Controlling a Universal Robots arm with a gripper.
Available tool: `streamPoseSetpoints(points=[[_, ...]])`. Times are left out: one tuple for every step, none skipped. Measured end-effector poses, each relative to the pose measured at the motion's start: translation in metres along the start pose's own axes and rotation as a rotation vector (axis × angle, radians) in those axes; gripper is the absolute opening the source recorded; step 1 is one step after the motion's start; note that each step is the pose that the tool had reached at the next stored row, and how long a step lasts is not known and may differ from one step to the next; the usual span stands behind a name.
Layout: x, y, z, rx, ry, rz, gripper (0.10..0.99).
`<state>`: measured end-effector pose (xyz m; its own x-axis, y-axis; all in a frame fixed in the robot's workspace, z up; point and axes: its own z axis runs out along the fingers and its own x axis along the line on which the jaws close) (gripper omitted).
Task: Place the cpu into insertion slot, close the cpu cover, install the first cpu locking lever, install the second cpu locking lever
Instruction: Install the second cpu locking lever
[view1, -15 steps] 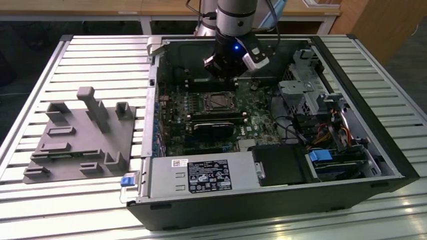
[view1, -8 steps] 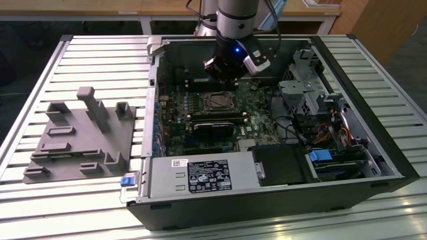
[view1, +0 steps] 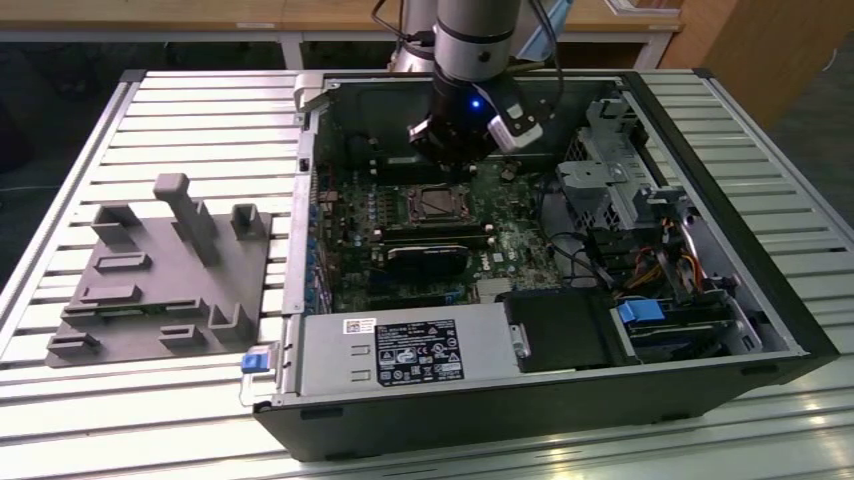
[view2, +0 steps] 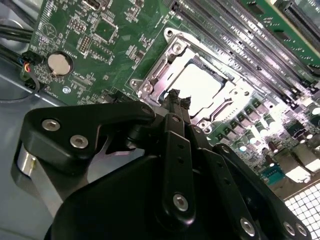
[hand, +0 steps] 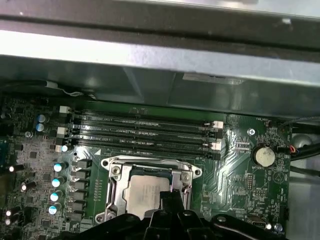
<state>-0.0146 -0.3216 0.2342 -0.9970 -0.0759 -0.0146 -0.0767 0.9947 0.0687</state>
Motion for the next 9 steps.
streamPoseSetpoints(points=[[0.0, -0.0007, -0.0001, 0.0, 0.0001, 0.0, 0.106], [0.0001, -0.0013, -0.0001, 0.0, 0.0, 0.0, 0.106], [0.0001, -0.0016, -0.0001, 0.0, -0.0001, 0.0, 0.106], [0.0002, -0.0017, -0.0002, 0.0, 0.0, 0.0, 0.106], [0.0002, -0.0018, -0.0007, 0.0, 0.0002, 0.0, 0.106], [0.0001, -0.0018, -0.0015, 0.0, 0.0, 0.0, 0.106], [0.0001, -0.0017, -0.0029, 0.0, 0.0001, 0.0, 0.106], [0.0, -0.0015, -0.0048, 0.0, 0.0006, 0.0, 0.106], [0.0, -0.0014, -0.0067, 0.0, 0.0016, 0.0, 0.106]])
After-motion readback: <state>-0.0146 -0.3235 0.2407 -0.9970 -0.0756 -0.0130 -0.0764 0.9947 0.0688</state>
